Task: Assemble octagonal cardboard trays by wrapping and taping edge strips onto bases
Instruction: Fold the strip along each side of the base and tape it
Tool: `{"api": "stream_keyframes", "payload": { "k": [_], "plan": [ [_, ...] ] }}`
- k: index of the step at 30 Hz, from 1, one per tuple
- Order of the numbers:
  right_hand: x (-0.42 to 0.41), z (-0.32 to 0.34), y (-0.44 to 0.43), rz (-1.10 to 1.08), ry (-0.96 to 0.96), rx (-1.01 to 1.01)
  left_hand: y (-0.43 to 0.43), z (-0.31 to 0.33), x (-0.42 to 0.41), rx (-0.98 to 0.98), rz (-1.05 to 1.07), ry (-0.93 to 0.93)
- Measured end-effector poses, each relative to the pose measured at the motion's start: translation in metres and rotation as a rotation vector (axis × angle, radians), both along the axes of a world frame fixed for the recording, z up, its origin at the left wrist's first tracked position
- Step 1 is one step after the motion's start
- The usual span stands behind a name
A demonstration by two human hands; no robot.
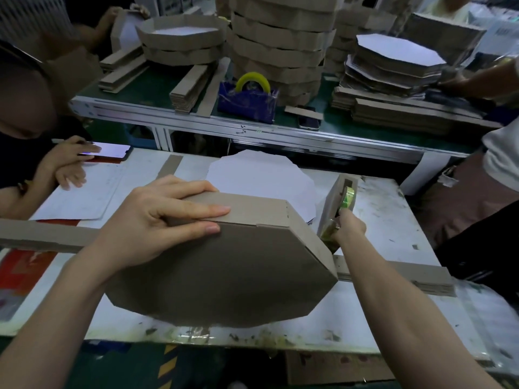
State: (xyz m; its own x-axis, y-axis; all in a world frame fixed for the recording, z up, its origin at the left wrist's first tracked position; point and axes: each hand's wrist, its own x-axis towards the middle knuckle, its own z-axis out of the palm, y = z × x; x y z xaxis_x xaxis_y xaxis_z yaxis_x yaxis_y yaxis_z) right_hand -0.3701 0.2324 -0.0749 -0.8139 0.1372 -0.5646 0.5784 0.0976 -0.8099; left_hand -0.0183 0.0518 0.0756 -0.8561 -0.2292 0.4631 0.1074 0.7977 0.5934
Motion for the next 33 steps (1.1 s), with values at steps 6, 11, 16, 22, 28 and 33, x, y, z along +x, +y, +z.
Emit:
{"api": "stream_keyframes", "payload": {
  "k": [6, 11, 16, 22, 28, 33],
  "plan": [
    [0.053, -0.007, 0.013, -0.156, 0.134, -0.234, 0.000, 0.001, -0.001, 0.003, 0.002, 0.006],
    [0.072, -0.031, 0.023, 0.032, 0.260, -0.039, -0.001, 0.002, 0.002, 0.008, 0.018, -0.015],
    [0.065, -0.042, 0.034, 0.101, 0.291, 0.071, 0.000, 0.002, 0.003, 0.007, 0.023, -0.008],
    [0.057, -0.040, 0.047, 0.043, 0.274, 0.151, -0.002, 0.001, 0.000, 0.006, 0.033, -0.011],
    [0.078, 0.036, 0.020, 0.138, 0.468, -0.013, -0.006, -0.001, 0.000, 0.008, 0.045, -0.038],
    [0.127, 0.131, 0.003, 0.367, 0.614, -0.110, -0.005, -0.003, 0.006, -0.033, 0.042, -0.019]
  ]
}}
